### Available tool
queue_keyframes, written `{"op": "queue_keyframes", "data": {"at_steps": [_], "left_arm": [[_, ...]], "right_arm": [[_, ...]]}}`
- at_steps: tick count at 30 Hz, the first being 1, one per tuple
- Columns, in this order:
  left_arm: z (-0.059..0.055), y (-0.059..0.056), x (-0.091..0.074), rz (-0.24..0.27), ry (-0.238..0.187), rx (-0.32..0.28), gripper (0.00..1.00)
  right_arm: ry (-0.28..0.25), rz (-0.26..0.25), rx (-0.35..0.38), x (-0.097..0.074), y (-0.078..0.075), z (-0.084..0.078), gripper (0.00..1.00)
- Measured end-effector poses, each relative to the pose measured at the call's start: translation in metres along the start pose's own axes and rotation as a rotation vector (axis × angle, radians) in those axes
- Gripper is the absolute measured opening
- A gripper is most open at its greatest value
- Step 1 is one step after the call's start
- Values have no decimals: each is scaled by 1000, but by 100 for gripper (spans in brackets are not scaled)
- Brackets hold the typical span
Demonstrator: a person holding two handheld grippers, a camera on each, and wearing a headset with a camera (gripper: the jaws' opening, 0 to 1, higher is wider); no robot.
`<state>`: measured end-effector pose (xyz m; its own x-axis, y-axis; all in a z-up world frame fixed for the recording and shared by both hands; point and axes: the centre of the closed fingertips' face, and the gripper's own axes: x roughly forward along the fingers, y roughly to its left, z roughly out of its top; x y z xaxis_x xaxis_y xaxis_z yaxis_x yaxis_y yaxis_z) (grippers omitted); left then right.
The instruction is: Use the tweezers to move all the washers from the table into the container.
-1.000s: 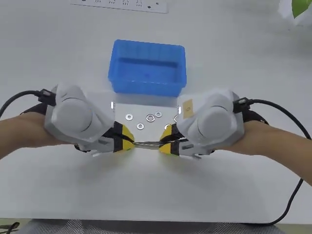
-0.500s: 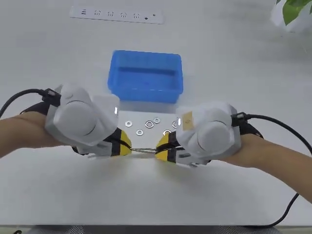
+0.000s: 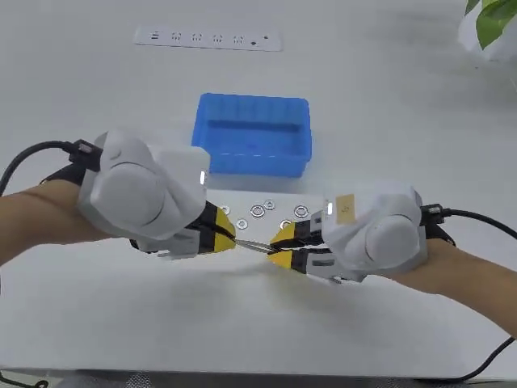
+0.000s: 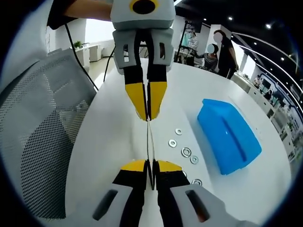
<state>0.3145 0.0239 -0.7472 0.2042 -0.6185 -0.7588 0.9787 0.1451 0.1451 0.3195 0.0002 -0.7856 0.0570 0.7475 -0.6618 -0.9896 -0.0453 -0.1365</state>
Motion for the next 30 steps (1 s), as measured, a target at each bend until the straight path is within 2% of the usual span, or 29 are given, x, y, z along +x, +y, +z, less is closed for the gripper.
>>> {"op": "queue_keyframes", "data": {"at_steps": [5,8,12,17,28,30], "left_arm": [[27,-3,-4,5,-65,-11,5],[53,-6,-2,11,-156,-36,5],[70,-7,4,12,-189,-18,5],[80,-7,9,1,-207,-6,5],[87,-4,16,-3,-238,-11,5],[87,-2,21,8,-222,7,6]], "right_arm": [[-46,-21,26,-9,0,0,8],[-76,-33,40,-17,0,-2,8],[-86,-42,37,-23,-1,-4,8],[-78,-44,19,-25,-2,-5,9],[-74,-31,-10,-29,-2,-8,8],[-77,-32,-8,-29,-3,-9,8]]}}
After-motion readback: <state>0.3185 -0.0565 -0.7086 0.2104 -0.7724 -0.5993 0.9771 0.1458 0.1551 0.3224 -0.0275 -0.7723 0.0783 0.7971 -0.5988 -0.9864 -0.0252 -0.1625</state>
